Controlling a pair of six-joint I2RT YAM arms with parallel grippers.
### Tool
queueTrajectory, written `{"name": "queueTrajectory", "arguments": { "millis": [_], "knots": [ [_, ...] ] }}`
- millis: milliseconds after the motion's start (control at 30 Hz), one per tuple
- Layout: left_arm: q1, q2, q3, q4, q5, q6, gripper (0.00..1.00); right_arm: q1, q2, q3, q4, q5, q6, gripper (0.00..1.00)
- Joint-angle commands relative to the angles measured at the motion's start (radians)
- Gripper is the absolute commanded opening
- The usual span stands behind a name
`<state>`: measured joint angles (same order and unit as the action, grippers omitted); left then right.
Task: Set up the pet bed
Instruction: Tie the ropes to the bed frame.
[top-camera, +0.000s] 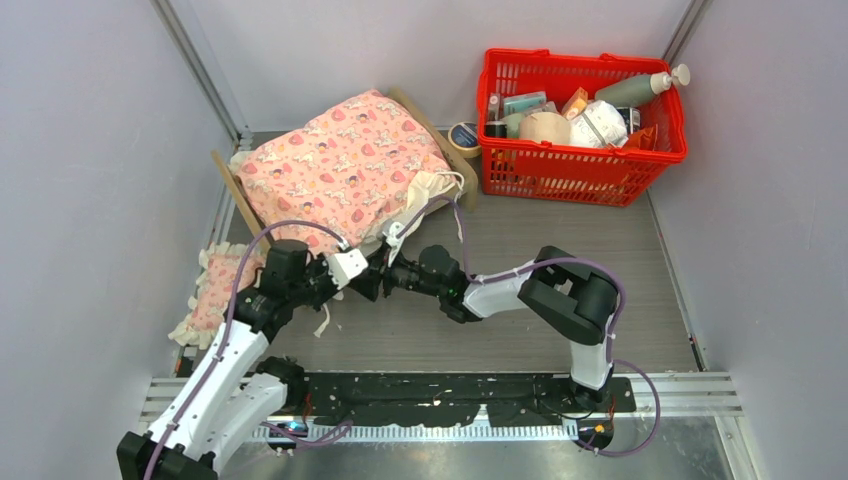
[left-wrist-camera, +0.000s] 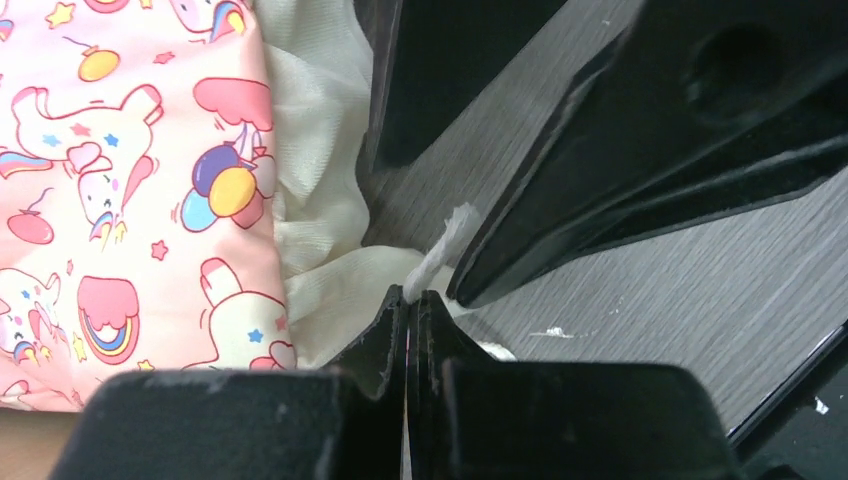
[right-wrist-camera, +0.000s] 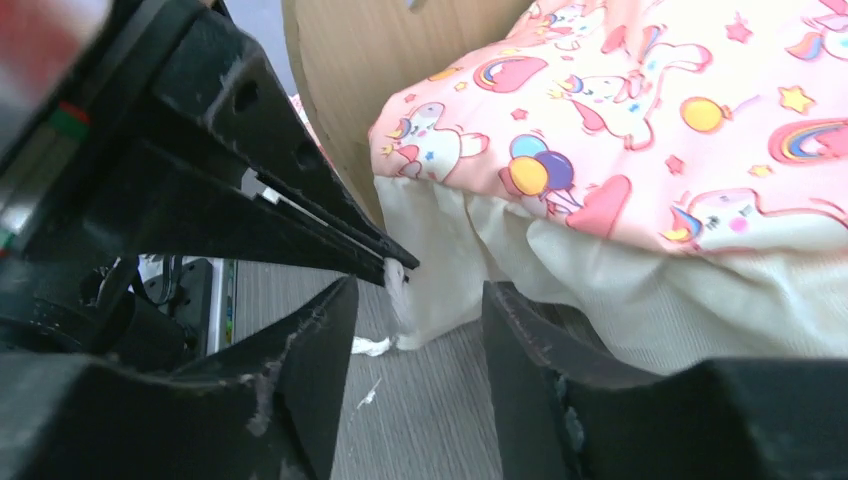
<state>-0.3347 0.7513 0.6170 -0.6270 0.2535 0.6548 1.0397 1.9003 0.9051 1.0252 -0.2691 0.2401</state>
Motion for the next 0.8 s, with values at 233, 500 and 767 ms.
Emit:
{"name": "queueTrajectory", "arguments": {
  "millis": [233, 500, 767],
  "knots": [
    [0.080, -0.064, 0.042, 0.119, 0.068, -0.373, 0.00, -0.001, 0.002, -0.148, 0.504, 0.154, 0.009, 0.51],
    [0.086, -0.095, 0.052, 0.135, 0.065, -0.472, 0.00, 0.059, 0.086, -0.084, 0.521, 0.196, -0.134, 0.49],
    [0.086, -0.097, 0.029, 0.142, 0.030, -0.531, 0.00, 0.126, 0.134, 0.001, 0.455, 0.258, -0.198, 0.48]
  ]
}}
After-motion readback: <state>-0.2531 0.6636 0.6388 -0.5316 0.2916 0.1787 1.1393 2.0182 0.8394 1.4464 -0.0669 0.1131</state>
